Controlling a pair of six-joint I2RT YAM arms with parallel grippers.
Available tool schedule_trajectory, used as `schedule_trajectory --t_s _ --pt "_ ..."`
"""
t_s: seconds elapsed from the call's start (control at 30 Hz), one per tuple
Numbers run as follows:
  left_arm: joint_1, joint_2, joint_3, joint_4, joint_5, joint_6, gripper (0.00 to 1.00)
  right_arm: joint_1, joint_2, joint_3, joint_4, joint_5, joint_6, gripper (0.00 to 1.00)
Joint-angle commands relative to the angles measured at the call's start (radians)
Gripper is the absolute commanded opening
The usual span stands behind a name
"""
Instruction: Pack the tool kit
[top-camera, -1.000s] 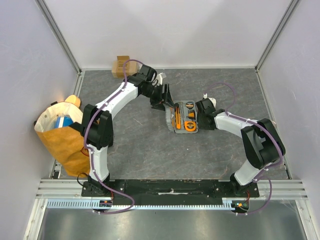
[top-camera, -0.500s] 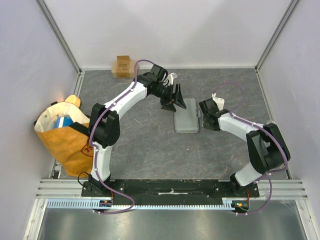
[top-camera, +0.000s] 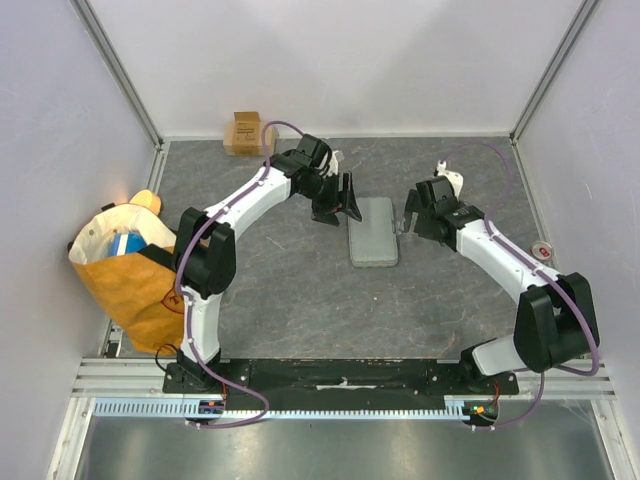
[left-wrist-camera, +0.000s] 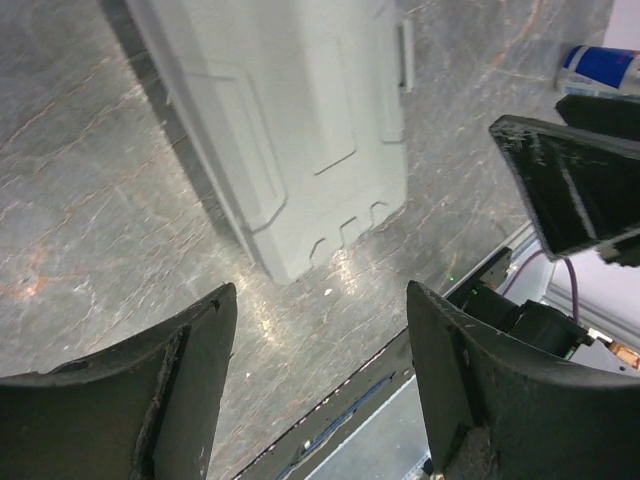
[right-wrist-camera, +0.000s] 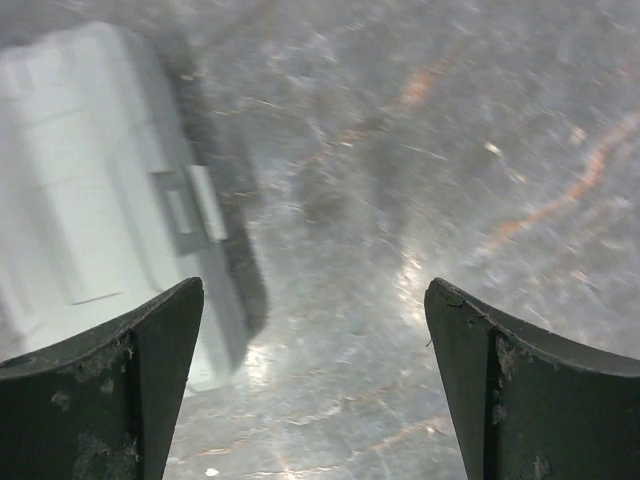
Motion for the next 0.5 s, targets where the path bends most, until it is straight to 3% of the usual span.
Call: schedule_trajectory --t_s 0.0,0.27,0.47 --pt "0.014 -0.089 -0.049 -0.005 -0.065 -0.003 0.74 0.002 0.038 0.063 0.119 -0.199 -0.082 0.98" --pt "0.063 -0.163 -0.153 -0.005 -0.107 0.013 0.73 0.004 0.233 0.120 0.141 -0.365 -0.147 0.98" --pt "0.097 -0.203 -0.221 -0.005 -0.119 0.031 0.73 0.004 0.306 0.097 0.200 -0.376 -0.145 0.94"
